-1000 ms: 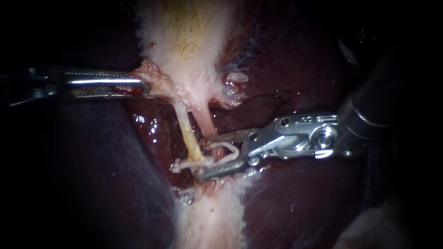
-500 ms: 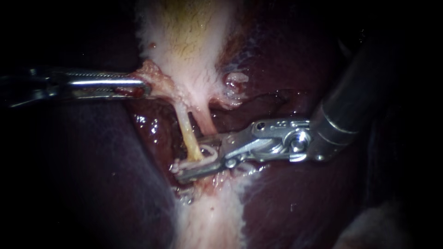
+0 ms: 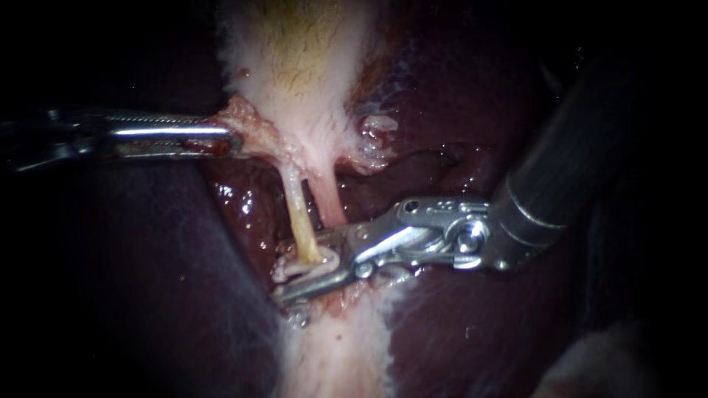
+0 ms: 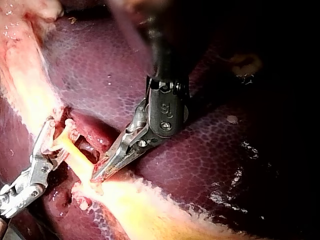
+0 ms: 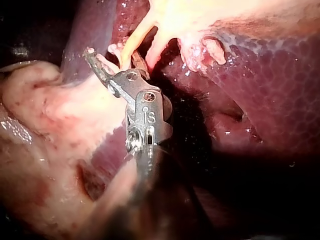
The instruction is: Clipping second clip left tube
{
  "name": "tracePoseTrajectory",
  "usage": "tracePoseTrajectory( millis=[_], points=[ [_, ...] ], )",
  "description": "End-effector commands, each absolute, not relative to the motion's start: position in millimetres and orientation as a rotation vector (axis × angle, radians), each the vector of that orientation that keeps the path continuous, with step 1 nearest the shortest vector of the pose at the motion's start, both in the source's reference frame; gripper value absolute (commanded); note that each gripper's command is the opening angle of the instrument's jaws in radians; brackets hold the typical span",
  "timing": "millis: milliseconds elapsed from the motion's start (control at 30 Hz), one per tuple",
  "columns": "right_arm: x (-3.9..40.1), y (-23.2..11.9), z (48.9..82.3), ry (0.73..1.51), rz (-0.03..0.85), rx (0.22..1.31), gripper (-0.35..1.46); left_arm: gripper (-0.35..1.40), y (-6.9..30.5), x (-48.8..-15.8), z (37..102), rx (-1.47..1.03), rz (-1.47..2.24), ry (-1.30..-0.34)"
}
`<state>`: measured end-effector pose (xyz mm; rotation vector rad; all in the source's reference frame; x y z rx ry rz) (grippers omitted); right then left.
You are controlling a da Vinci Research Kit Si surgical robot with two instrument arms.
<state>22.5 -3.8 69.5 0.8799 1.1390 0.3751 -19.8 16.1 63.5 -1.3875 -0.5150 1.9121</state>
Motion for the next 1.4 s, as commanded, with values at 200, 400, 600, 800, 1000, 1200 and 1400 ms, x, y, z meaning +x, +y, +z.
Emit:
tracePoseTrajectory(
  millis=[200, 400, 600, 800, 1000, 1200, 1400],
  points=[
    [22.8, -4.1, 67.3, 1.192, 0.384, 0.900, 0.48, -0.35, 16.1, -19.8, 63.6, -1.388, 1.912, -0.516],
    [23.2, -5.0, 65.2, 1.219, 0.362, 0.942, 0.48, -0.35, 16.1, -19.8, 63.6, -1.388, 1.912, -0.516],
    [23.6, -5.9, 63.9, 1.232, 0.317, 0.994, 0.46, -0.35, 16.1, -19.7, 63.7, -1.388, 1.912, -0.516],
    [23.4, -5.9, 63.8, 1.234, 0.294, 1.002, 0.35, -0.35, 16.1, -19.7, 63.7, -1.388, 1.912, -0.516],
    [23.0, -5.0, 63.4, 1.237, 0.308, 0.998, 0.09, -0.35, 16.1, -19.7, 63.7, -1.388, 1.912, -0.516],
    [22.8, -4.8, 63.3, 1.237, 0.309, 0.999, -0.04, -0.35, 16.2, -19.7, 63.7, -1.388, 1.912, -0.516],
    [22.2, -4.7, 63.4, 1.237, 0.309, 0.999, -0.35, -0.35, 16.2, -19.7, 63.7, -1.388, 1.912, -0.516]
  ],
)
